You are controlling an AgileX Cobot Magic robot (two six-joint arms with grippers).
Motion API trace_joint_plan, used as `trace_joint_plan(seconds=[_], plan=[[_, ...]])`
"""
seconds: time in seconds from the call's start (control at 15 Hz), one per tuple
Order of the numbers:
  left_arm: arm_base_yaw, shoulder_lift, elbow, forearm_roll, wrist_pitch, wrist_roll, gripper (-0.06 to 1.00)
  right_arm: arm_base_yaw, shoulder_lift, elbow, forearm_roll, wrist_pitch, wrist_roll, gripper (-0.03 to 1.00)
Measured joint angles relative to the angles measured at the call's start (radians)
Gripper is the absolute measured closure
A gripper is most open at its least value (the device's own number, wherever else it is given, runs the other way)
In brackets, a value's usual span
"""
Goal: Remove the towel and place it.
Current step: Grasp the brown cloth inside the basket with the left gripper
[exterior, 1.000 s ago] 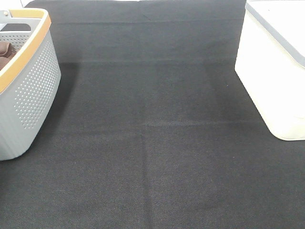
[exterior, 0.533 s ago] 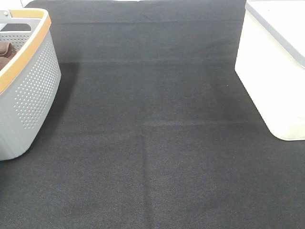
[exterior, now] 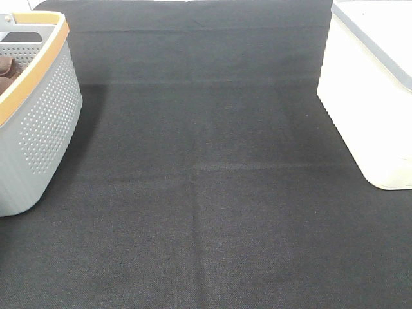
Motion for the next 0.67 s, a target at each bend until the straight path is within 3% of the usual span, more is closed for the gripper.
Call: trace_joint_plan(seconds=[0.2, 0.53, 0.67], plan=[[0.0, 0.017, 0.0, 0.0, -0.004, 0.0, 0.47, 0.0, 0.0, 0.0, 0.0, 0.0, 0.0, 0.09], [0.0, 0.017, 0.0, 0.0, -0.025, 0.002, 0.93, 0.0, 0.0, 0.0, 0.002, 0.0, 0.0, 0.09], [0.0, 0.012, 0.0, -0.001, -0.019, 0.004, 0.94, 0.0, 0.0, 0.0, 0.002, 0.0, 0.0, 0.09]])
